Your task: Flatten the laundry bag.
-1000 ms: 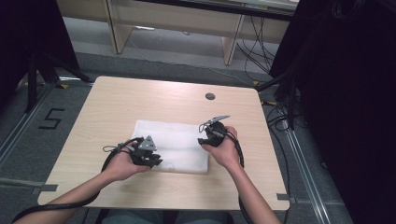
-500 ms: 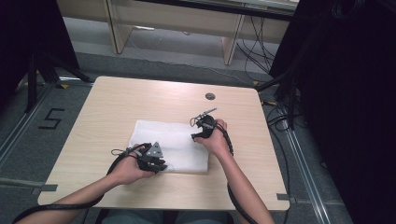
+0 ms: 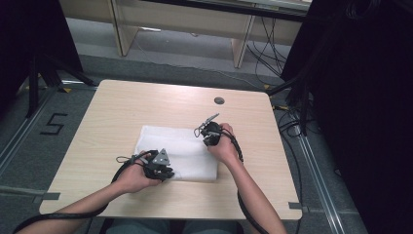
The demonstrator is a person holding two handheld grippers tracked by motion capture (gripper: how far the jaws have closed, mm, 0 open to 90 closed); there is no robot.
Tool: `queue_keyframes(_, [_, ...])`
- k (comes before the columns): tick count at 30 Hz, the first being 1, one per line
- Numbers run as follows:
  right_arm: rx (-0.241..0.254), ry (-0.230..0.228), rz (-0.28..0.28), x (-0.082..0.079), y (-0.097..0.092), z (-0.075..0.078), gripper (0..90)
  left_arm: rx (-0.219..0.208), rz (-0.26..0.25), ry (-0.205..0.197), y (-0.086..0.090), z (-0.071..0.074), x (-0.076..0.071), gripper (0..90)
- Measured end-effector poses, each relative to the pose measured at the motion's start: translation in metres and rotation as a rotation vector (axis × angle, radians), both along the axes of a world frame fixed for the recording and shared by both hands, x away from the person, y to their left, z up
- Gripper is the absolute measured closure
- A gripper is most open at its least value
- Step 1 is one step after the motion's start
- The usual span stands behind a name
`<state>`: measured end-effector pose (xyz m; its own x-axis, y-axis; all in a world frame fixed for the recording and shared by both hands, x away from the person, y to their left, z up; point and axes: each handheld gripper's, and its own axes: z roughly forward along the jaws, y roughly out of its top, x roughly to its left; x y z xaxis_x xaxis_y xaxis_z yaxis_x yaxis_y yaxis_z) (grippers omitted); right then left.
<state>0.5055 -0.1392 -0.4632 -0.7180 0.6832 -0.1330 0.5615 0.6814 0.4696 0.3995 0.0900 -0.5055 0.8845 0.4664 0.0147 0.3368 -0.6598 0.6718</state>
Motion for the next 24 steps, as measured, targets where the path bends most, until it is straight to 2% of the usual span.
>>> queue_keyframes(1, [-0.002,-0.017,0.008,-0.004,0.0,0.005,88.1,-0.002,0.0,0.004,0.0,0.0,0.0,78.8])
queue_keyframes(3, [0.001,-0.054,0.032,-0.01,-0.002,0.013,88.5,0.028,-0.027,0.006,0.002,0.001,0.002,78.9])
queue_keyframes(6, [0.044,-0.07,0.056,-0.02,-0.004,0.024,89.0,0.041,-0.035,-0.005,0.002,0.002,0.002,79.0])
queue_keyframes(8, [0.062,-0.084,0.094,-0.028,-0.006,0.032,89.6,0.047,-0.039,-0.006,0.003,0.002,0.003,79.1])
queue_keyframes(9, [0.092,-0.071,0.105,-0.034,-0.005,0.036,89.8,0.045,-0.037,-0.005,0.003,0.002,0.003,79.1])
queue_keyframes(11, [0.103,-0.1,0.147,-0.041,-0.005,0.039,90.0,0.045,-0.036,-0.006,0.003,0.002,0.003,79.2])
queue_keyframes(12, [0.117,-0.082,0.147,-0.047,-0.004,0.043,90.0,0.045,-0.037,-0.006,0.003,0.002,0.003,79.2])
queue_keyframes(14, [0.126,-0.086,0.168,-0.056,-0.003,0.046,90.0,0.045,-0.035,-0.007,0.003,0.002,0.002,79.2])
queue_keyframes(15, [0.136,-0.098,0.156,-0.062,-0.001,0.047,90.0,0.027,-0.022,-0.004,0.002,0.001,0.002,79.2])
queue_keyframes(16, [0.15,-0.103,0.174,-0.066,-0.001,0.048,90.0,0.013,-0.009,-0.003,0.001,0.0,0.001,79.2])
queue_keyframes(17, [0.163,-0.086,0.171,-0.073,0.0,0.05,90.0,-0.005,0.007,-0.003,0.0,0.0,0.0,79.2])
queue_keyframes(19, [0.177,-0.098,0.189,-0.081,0.001,0.05,90.0,0.017,-0.012,-0.005,0.001,0.001,0.001,79.2])
queue_keyframes(22, [0.207,-0.084,0.217,-0.094,0.003,0.051,90.0,0.011,-0.007,-0.004,0.001,0.0,0.001,79.2])
queue_keyframes(24, [0.235,-0.073,0.257,-0.102,0.002,0.051,90.0,-0.007,0.009,-0.005,0.0,-0.001,0.0,79.2])
